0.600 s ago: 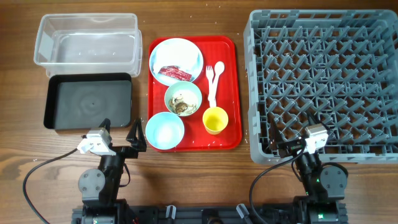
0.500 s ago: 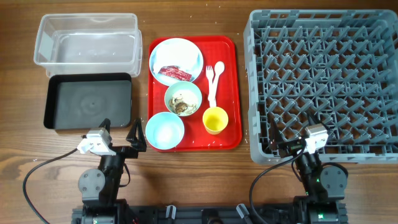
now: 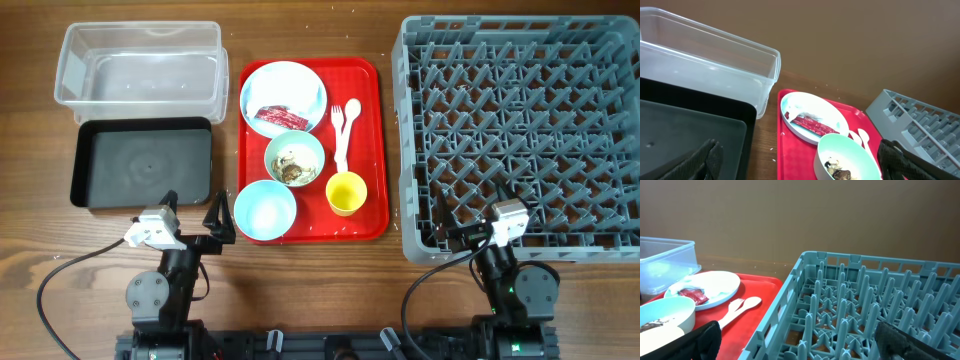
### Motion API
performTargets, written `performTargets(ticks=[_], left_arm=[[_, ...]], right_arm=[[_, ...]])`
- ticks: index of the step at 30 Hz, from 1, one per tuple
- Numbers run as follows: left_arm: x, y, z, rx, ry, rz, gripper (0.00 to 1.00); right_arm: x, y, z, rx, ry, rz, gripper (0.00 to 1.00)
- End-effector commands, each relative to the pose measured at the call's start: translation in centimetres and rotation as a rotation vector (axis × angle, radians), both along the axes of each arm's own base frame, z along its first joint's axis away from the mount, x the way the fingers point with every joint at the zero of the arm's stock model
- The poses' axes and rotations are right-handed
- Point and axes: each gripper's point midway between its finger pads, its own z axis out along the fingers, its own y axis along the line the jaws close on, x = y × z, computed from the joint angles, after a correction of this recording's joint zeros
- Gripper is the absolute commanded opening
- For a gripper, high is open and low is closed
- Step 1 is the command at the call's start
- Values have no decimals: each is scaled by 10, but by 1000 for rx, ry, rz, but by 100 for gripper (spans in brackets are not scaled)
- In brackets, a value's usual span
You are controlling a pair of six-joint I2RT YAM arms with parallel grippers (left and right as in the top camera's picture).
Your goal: Sort waste into correct bins and load items into the dishwasher rack
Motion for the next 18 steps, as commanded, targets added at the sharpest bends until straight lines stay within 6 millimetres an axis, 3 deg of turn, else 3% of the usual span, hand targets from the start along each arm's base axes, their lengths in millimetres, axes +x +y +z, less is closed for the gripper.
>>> performTargets(ticks=[1, 9, 15, 18], left_arm=[[0, 0, -1, 16, -3, 3, 100], [0, -2, 1, 15, -13, -10, 100], [-3, -7, 52, 19, -101, -41, 100], [9, -9, 90, 26, -65, -55, 100]], right_arm=[[1, -3, -1, 20, 5, -17, 100], [0, -2, 7, 22, -24, -8, 100], [-6, -1, 67, 18, -130, -2, 100], [4, -1, 99, 18, -102, -1, 100]])
